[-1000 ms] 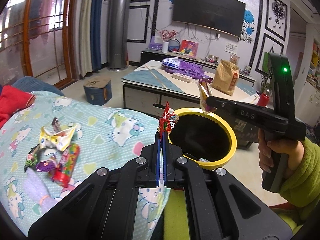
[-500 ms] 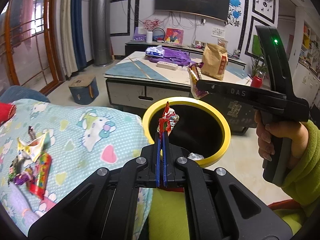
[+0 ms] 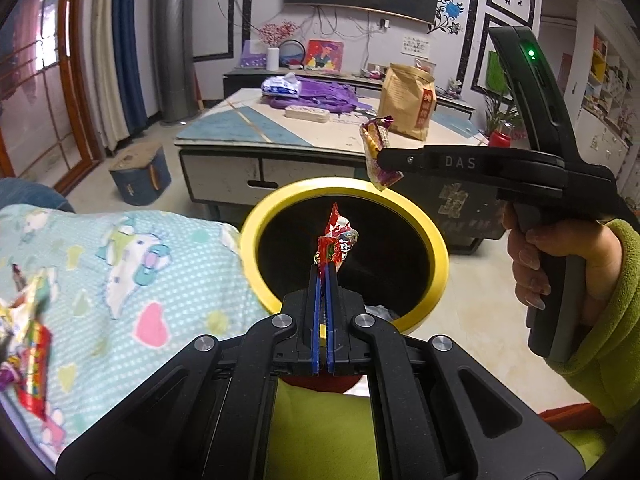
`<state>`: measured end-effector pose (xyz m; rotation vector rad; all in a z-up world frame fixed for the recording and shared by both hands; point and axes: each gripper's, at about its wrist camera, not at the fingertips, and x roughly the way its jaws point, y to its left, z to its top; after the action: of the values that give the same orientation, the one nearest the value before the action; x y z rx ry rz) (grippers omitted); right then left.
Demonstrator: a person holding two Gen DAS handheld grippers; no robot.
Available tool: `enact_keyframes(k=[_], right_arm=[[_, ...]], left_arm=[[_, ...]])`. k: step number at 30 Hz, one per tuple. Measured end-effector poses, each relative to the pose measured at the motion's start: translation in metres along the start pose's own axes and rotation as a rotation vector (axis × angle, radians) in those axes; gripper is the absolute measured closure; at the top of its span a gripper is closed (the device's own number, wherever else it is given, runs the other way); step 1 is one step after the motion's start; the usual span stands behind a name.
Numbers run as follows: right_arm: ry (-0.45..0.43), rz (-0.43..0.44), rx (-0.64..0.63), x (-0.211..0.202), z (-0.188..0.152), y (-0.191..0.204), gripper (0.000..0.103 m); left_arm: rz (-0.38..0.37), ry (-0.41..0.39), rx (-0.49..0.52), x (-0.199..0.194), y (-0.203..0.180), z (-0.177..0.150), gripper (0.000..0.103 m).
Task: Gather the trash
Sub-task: 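Carry both items over the yellow bin and open both tools to drop them, then move both open tools back over the wrappers on the bed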
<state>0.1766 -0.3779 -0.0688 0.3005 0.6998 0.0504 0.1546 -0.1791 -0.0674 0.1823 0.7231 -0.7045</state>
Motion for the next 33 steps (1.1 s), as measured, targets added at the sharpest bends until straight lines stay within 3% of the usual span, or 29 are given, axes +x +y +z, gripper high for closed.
enact_keyframes(k=[14, 24, 27, 29, 30, 33], right_arm=[[0.109, -0.029, 0.079, 0.03, -0.012, -0.032, 0.098], [0.14, -0.046, 0.124, 0.039, -0.015, -0.043, 0.095], [0.142, -0.046, 0.142, 0.04, -0.016, -0.046, 0.079], [0.138, -0.056, 0.15, 0.039, -0.015, -0.049, 0.073], [0.136, -0.06, 0.155, 0.039, -0.015, -0.05, 0.071], [0.12, -0.068, 0.164, 0.036, -0.014, -0.052, 0.063]], left_arm=[[-0.032, 0.091, 0.024, 0.043, -0.01, -0.009, 0.103], [-0.055, 0.138, -0.002, 0.067, -0.008, -0.008, 0.103], [-0.061, 0.136, -0.014, 0.072, -0.005, -0.005, 0.102], [-0.053, 0.134, -0.009, 0.074, -0.005, -0.003, 0.093], [-0.044, 0.133, -0.008, 0.075, -0.005, -0.003, 0.08], [-0.048, 0.13, -0.043, 0.073, 0.001, -0.003, 0.06]])
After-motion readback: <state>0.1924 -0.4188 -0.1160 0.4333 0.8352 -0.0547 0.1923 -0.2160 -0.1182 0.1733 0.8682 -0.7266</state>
